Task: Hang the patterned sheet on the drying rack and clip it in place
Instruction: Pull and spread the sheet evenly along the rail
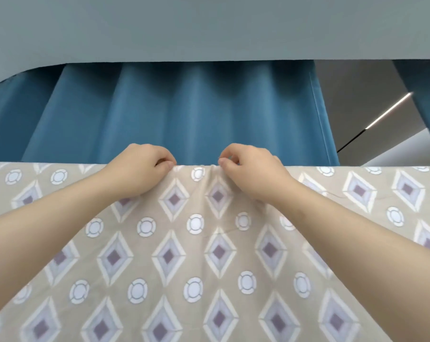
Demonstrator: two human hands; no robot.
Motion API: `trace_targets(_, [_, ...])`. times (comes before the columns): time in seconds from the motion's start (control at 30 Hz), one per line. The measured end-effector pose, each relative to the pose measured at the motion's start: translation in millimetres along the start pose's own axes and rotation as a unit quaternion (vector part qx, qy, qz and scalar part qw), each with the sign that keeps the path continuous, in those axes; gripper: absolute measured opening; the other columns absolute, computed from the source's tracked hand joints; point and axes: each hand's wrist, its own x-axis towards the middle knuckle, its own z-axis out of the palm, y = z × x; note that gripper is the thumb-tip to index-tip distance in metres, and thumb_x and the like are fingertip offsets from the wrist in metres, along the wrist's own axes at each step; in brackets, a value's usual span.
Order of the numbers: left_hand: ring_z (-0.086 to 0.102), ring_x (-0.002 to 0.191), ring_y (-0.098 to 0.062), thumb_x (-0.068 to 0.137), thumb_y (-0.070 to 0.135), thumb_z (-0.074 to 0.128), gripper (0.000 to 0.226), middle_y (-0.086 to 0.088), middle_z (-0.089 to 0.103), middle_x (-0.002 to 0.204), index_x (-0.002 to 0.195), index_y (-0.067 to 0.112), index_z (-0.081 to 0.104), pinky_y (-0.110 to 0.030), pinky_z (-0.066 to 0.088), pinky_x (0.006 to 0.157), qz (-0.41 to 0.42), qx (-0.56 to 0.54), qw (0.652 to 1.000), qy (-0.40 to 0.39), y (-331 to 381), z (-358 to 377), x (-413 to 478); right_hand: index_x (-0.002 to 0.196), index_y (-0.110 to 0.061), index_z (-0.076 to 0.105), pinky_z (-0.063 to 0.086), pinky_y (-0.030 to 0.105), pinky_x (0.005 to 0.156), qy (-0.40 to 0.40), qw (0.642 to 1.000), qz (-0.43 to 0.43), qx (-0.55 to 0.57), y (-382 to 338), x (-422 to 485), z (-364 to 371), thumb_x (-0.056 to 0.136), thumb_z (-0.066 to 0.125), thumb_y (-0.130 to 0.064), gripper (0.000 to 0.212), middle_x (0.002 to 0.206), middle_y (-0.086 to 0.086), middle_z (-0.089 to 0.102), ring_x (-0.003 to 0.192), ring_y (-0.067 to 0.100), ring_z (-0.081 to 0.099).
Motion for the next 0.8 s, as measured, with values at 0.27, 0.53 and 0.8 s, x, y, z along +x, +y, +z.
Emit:
trace_targets(0.27, [0.062,0.069,-0.015,0.095,0.021,0.043,0.025,0.008,0.065,0.096,0.105,0.024,0.066,-0.024,0.047,0.060,0.026,-0.053,0.998,-0.038,-37.4,-11.1,3.2,0.103,-0.032,0.062,0.029,0.037,0.090,-0.011,0.998,0.052,-0.035,-41.0,14.4,21.9,0.094,0.043,-0.032,0.021,0.097,-0.013,0.062,0.101,0.017,0.054])
trace_targets(0.53, [0.050,0.094,-0.009,0.096,0.020,0.044,0.026,0.010,0.065,0.099,0.104,0.026,0.069,-0.021,0.035,0.077,0.029,-0.070,0.997,-0.024,-52.3,-20.7,2.1,0.106,-0.028,0.059,0.030,0.036,0.082,-0.004,0.995,0.030,-0.090,-48.8,16.3,27.6,0.098,0.035,-0.027,0.026,0.105,-0.004,0.065,0.104,0.024,0.051])
trace_targets(0.8, [0.052,0.099,-0.013,0.097,0.020,0.042,0.027,0.008,0.065,0.101,0.105,0.023,0.067,-0.022,0.035,0.078,0.032,-0.060,0.998,-0.005,-49.2,-25.8,-2.0,0.122,-0.028,0.045,0.028,0.041,0.091,-0.051,0.990,0.022,-0.133,-60.1,8.6,18.8,0.098,0.031,-0.038,0.029,0.114,0.001,0.052,0.113,0.025,0.043])
